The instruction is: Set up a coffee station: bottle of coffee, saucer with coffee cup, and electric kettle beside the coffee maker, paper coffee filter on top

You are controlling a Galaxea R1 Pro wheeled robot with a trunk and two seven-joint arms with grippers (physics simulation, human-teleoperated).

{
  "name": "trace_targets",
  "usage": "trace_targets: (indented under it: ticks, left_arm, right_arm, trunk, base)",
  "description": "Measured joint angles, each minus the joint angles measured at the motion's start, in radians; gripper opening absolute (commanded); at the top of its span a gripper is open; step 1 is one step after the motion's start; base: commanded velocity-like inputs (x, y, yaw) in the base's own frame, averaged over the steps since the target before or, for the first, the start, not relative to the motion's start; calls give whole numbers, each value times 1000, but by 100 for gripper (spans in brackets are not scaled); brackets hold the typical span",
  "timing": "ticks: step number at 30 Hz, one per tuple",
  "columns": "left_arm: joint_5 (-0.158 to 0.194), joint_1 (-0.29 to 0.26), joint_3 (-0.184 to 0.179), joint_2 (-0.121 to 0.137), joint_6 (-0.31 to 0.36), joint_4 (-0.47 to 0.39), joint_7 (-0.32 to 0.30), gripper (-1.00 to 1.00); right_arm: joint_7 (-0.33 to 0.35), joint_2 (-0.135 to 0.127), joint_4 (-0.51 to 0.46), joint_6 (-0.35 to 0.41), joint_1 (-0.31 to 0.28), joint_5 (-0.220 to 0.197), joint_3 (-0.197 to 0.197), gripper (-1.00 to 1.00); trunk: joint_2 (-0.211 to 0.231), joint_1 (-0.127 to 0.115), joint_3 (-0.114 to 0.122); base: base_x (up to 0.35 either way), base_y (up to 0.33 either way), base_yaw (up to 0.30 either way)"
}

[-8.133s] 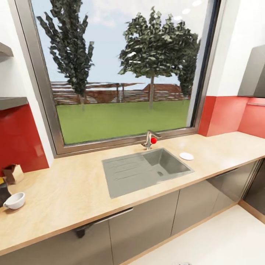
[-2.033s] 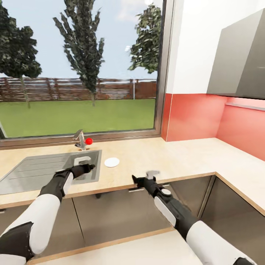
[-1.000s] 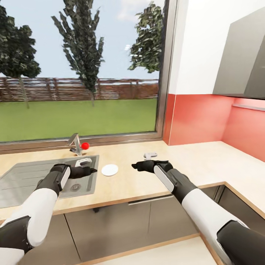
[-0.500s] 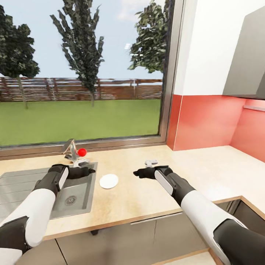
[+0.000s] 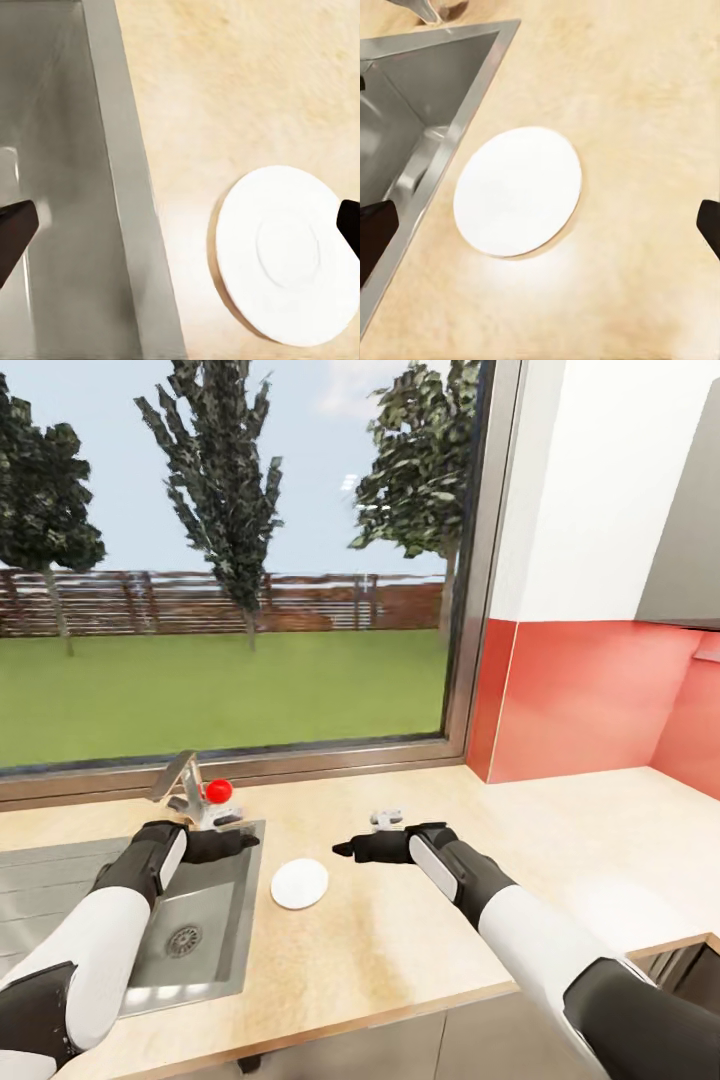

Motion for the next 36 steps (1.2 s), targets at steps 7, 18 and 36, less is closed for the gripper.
trace_targets:
  ticks: [7,18,36]
  left_arm:
    - [0,23,-1,-4,3,3,1,100]
    - [3,31,-61,-9,15,4,1,100]
    - [6,93,-66,-9,14,6,-40,100]
  right_arm:
    - [0,2,-1,2,29,0,0,100]
    - [21,21,0,5,53,0,1,100]
    - [125,34,0,17,126,3,6,100]
  trunk:
    - [0,0,0]
    - [0,-1,0]
    - [0,0,0]
  base:
    - [4,1,0]
    - [173,0,0]
    - [101,0,0]
